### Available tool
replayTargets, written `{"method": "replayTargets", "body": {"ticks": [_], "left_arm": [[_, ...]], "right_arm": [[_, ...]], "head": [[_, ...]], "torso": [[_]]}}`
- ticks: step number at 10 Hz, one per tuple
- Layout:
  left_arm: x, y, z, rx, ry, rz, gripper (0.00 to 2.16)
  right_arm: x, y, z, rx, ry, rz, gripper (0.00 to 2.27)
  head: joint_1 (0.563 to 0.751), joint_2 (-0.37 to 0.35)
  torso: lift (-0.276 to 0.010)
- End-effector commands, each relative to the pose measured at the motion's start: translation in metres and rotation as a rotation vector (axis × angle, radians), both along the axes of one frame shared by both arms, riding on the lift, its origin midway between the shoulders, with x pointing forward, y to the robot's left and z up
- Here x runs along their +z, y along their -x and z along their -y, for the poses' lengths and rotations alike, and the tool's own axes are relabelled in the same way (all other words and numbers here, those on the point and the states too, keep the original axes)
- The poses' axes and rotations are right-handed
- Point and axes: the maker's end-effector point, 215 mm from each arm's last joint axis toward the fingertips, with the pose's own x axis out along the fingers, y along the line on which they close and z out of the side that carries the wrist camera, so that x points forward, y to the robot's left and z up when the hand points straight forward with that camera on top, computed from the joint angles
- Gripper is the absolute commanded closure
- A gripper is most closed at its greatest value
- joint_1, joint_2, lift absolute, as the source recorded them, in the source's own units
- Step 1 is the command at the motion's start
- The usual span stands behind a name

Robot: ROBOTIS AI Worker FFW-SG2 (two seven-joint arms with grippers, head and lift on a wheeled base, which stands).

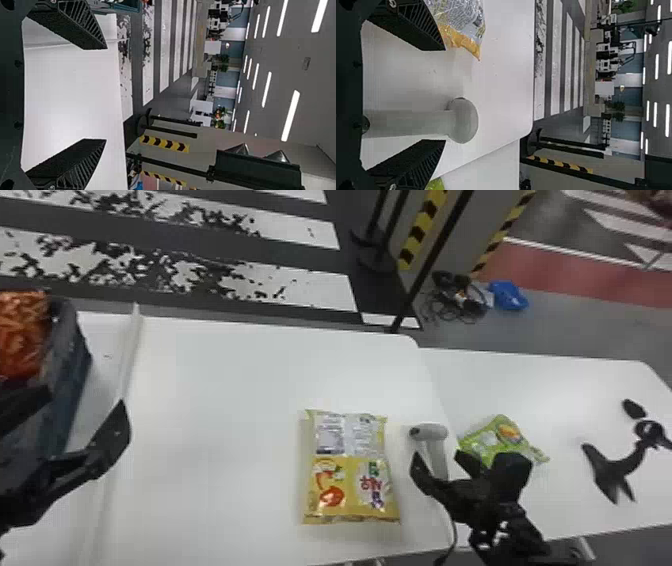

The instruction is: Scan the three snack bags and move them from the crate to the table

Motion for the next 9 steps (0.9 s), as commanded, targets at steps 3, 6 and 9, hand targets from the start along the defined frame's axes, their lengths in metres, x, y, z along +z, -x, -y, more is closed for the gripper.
{"method": "replayTargets", "body": {"ticks": [3,6,9], "left_arm": [[-0.005,0.003,-0.001,-0.002,-0.008,-0.012,0.03],[-0.004,0.002,-0.003,0.002,-0.010,-0.008,0.03],[-0.004,0.001,-0.002,0.000,-0.009,-0.009,0.03]], "right_arm": [[-0.024,-0.022,0.026,-0.012,0.037,-0.085,0.05],[-0.049,-0.023,0.033,0.006,0.009,-0.189,1.23],[-0.046,-0.022,0.028,0.008,-0.003,-0.206,2.14]], "head": [[0.695,-0.340],[0.695,-0.350],[0.695,-0.350]], "torso": [[-0.062],[-0.062],[-0.062]]}}
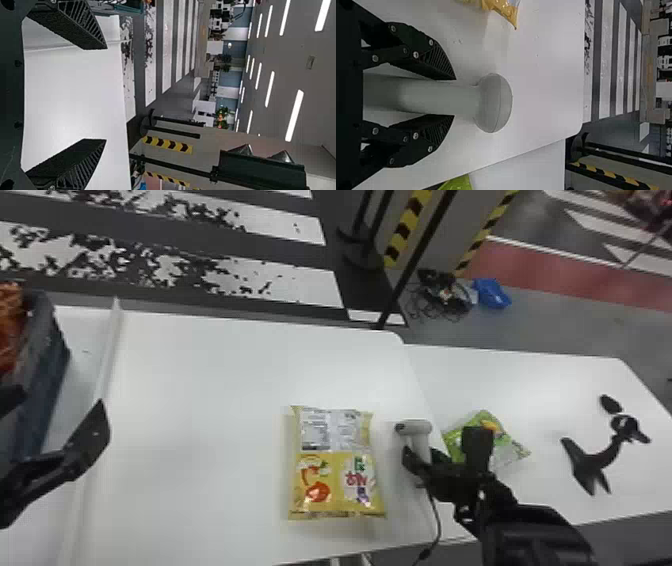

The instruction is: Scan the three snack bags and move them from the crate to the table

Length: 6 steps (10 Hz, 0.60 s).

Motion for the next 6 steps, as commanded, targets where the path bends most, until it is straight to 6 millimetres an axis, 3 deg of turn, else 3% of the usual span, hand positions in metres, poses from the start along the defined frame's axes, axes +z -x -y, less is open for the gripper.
{"method": "replayTargets", "body": {"ticks": [1,3,6], "left_arm": [[0.000,-0.001,0.001,-0.001,0.000,0.000,0.03],[0.002,-0.001,-0.001,0.005,0.001,0.005,0.03],[0.003,-0.003,0.002,0.004,0.001,0.007,0.03]], "right_arm": [[0.016,-0.004,0.000,-0.008,0.009,0.035,2.14],[0.052,-0.003,-0.006,-0.024,0.033,0.078,2.14],[0.106,-0.004,-0.046,-0.022,0.004,0.112,2.14]], "head": [[0.695,-0.350],[0.695,-0.350],[0.695,-0.334]], "torso": [[-0.062],[-0.062],[-0.062]]}}
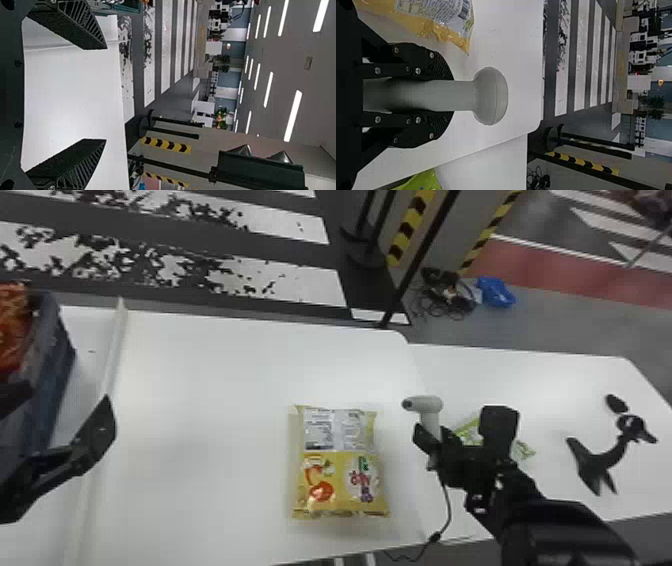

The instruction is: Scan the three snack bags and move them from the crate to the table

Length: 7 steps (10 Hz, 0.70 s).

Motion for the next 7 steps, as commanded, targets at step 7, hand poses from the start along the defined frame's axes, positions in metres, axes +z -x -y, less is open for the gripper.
{"method": "replayTargets", "body": {"ticks": [7], "left_arm": [[0.000,-0.003,-0.003,0.005,-0.009,-0.002,0.03]], "right_arm": [[-0.009,-0.012,-0.114,0.106,-0.087,-0.054,2.13]], "head": [[0.695,-0.170]], "torso": [[-0.062]]}}
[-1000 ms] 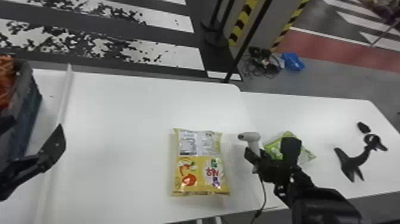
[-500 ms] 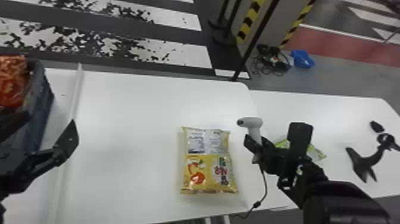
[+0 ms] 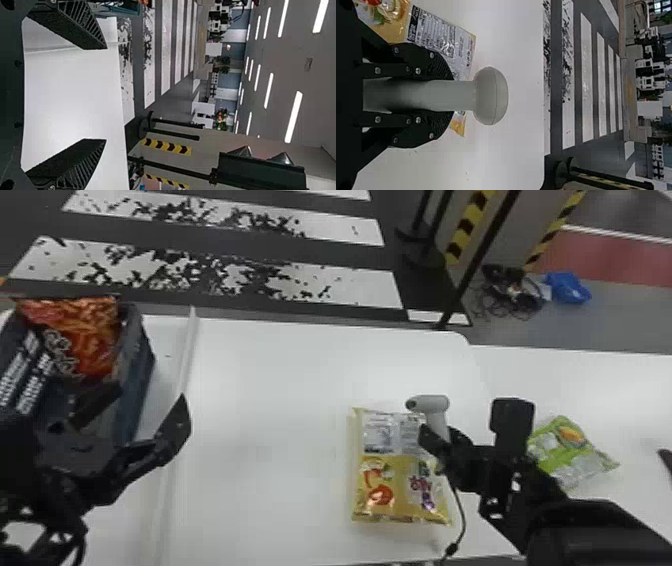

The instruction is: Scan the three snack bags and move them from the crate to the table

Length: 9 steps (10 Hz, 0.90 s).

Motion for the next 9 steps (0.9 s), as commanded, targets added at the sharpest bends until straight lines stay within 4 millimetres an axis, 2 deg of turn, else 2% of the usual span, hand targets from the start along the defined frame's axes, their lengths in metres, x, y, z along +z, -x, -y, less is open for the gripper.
{"method": "replayTargets", "body": {"ticks": [1,2,5,7,8,9], "left_arm": [[-0.002,-0.001,-0.003,0.003,-0.007,-0.002,0.03],[-0.001,-0.002,-0.004,0.003,-0.007,0.000,0.03],[-0.001,-0.005,-0.002,0.001,-0.006,0.000,0.03],[0.000,-0.005,-0.003,0.000,-0.007,0.002,0.03],[-0.001,-0.005,-0.003,0.000,-0.009,-0.001,0.03],[0.000,-0.004,-0.003,-0.001,-0.011,0.001,0.03]], "right_arm": [[-0.011,0.003,-0.001,0.001,0.009,-0.031,2.13],[-0.020,0.008,0.001,-0.002,0.013,-0.065,2.14],[-0.028,0.011,0.003,-0.003,0.020,-0.103,2.13],[-0.019,0.006,0.004,-0.007,0.021,-0.078,2.13],[-0.010,0.001,0.014,-0.024,0.023,-0.055,2.13],[-0.002,-0.004,0.034,-0.057,0.021,-0.040,2.13]], "head": [[0.695,-0.163],[0.695,-0.155],[0.695,-0.158],[0.695,-0.161],[0.695,-0.160],[0.695,-0.165]], "torso": [[-0.062],[-0.062],[-0.062],[-0.062],[-0.062],[-0.062]]}}
